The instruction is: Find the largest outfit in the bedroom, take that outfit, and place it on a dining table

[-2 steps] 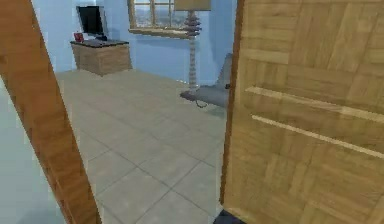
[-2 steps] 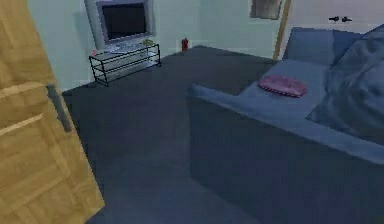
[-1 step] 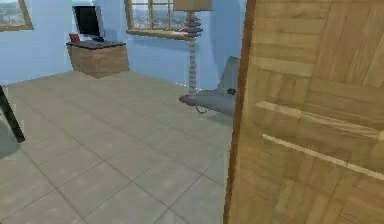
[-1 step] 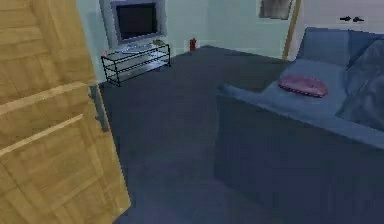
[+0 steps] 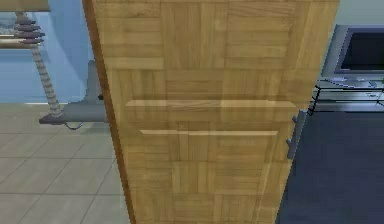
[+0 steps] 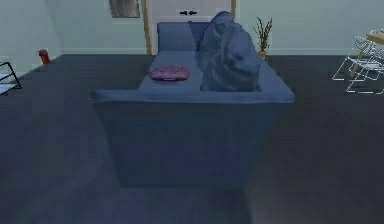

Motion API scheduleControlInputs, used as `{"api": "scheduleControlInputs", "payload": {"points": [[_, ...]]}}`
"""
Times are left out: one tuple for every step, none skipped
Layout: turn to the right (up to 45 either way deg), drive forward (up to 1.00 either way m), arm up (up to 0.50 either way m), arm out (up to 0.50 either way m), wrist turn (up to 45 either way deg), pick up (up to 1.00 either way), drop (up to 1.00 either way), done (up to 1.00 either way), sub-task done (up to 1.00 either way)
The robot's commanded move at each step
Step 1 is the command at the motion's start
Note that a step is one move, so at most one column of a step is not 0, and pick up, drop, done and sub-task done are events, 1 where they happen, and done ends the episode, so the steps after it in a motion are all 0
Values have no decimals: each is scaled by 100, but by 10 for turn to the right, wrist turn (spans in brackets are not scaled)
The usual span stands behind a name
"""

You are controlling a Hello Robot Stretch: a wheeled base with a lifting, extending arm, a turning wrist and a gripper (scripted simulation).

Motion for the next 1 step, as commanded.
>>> {"api": "scheduleControlInputs", "payload": {"points": [[0,15,0,0,0,0,0,0,0]]}}
